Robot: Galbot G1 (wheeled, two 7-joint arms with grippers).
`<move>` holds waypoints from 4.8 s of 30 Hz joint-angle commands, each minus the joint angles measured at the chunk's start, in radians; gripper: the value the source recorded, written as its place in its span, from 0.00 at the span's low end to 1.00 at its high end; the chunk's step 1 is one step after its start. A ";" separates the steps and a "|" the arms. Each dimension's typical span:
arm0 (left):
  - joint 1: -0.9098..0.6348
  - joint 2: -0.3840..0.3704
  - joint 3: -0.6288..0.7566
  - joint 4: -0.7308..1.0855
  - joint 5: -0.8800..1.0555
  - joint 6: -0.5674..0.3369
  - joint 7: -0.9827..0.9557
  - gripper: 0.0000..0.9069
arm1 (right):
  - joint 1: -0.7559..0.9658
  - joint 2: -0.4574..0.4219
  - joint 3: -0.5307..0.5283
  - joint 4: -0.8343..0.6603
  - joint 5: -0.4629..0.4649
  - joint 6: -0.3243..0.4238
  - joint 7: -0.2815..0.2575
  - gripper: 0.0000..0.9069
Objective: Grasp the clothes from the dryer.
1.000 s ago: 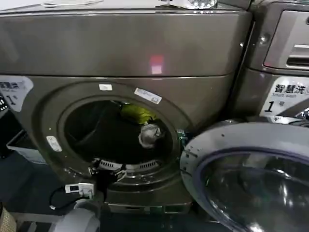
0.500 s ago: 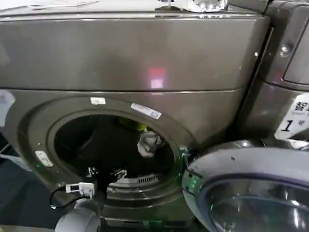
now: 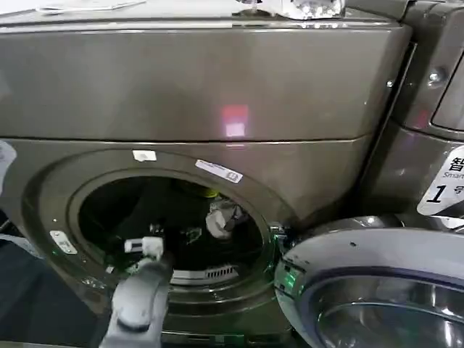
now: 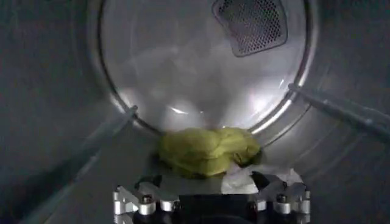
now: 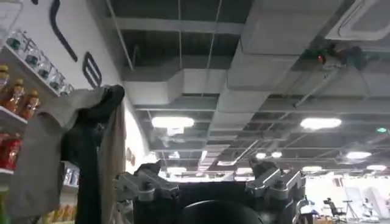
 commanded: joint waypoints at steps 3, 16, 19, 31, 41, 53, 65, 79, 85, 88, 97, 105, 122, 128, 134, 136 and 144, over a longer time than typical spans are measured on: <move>-0.159 0.016 0.016 0.213 1.038 -0.417 0.751 1.00 | -0.001 -0.006 -0.018 0.021 -0.001 -0.002 -0.001 1.00; -0.336 0.021 -0.075 0.342 1.112 -0.913 1.203 1.00 | -0.004 -0.007 -0.033 0.044 -0.003 -0.002 -0.001 1.00; -0.359 0.023 -0.075 0.375 1.094 -0.928 1.204 1.00 | -0.005 -0.007 -0.032 0.044 -0.003 -0.001 -0.001 1.00; -0.423 0.017 -0.087 0.549 0.935 -0.845 1.187 1.00 | 0.001 -0.002 -0.048 0.054 -0.004 0.003 -0.003 1.00; -0.433 0.010 -0.103 0.675 0.910 -0.831 1.172 1.00 | 0.007 0.003 -0.061 0.063 -0.006 0.004 -0.006 1.00; -0.469 0.021 -0.124 0.871 0.937 -0.843 0.947 1.00 | 0.015 0.019 -0.081 0.079 -0.005 0.009 -0.007 1.00; -0.478 0.020 -0.127 0.987 0.791 -0.906 0.945 1.00 | 0.017 0.030 -0.090 0.081 -0.003 0.016 -0.007 1.00; -0.449 0.035 -0.126 0.881 0.693 -0.906 0.995 0.00 | 0.015 0.033 -0.096 0.093 0.003 0.014 -0.007 1.00; -0.451 0.037 -0.128 0.862 0.661 -0.888 0.996 0.00 | 0.015 0.033 -0.097 0.094 0.003 0.015 -0.007 1.00; -0.448 0.038 -0.134 0.831 0.653 -0.869 0.992 0.00 | 0.015 0.033 -0.099 0.092 0.003 0.015 -0.007 1.00; -0.428 0.026 -0.126 0.660 0.526 -0.685 0.603 0.00 | 0.022 0.033 -0.109 0.098 0.000 0.015 -0.010 1.00; -0.424 0.001 -0.085 0.620 0.265 -0.538 0.170 0.00 | 0.024 0.034 -0.116 0.101 -0.001 0.018 -0.031 1.00; -0.243 -0.066 -0.081 0.373 -0.196 -0.349 -0.307 0.00 | 0.027 0.048 -0.144 0.116 -0.035 0.031 -0.049 1.00; -0.247 -0.059 -0.082 0.371 -0.208 -0.343 -0.306 0.00 | 0.035 0.050 -0.149 0.128 -0.022 0.024 -0.028 1.00; -0.244 -0.059 -0.078 0.378 -0.204 -0.346 -0.285 0.00 | 0.034 0.053 -0.151 0.125 -0.023 0.031 -0.035 1.00; -0.245 -0.058 -0.078 0.378 -0.202 -0.346 -0.282 0.00 | 0.036 0.054 -0.156 0.123 -0.027 0.032 -0.037 1.00; -0.246 -0.056 -0.077 0.372 -0.199 -0.346 -0.274 0.00 | 0.040 0.053 -0.160 0.119 -0.031 0.036 -0.039 1.00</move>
